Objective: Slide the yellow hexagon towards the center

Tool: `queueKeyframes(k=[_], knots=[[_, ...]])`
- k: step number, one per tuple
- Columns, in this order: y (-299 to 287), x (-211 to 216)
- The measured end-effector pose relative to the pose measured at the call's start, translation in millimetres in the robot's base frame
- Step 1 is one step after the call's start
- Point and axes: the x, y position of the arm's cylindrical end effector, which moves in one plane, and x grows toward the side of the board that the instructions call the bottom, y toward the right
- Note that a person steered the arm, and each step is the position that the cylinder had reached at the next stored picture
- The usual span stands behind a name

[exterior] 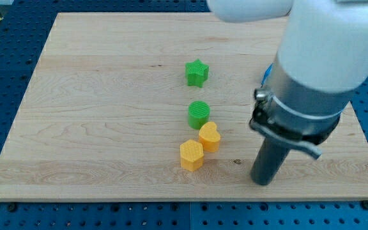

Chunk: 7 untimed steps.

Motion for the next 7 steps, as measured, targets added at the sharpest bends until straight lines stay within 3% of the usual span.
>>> queueKeyframes(k=[4, 7], knots=[[-81, 3], [-79, -23]])
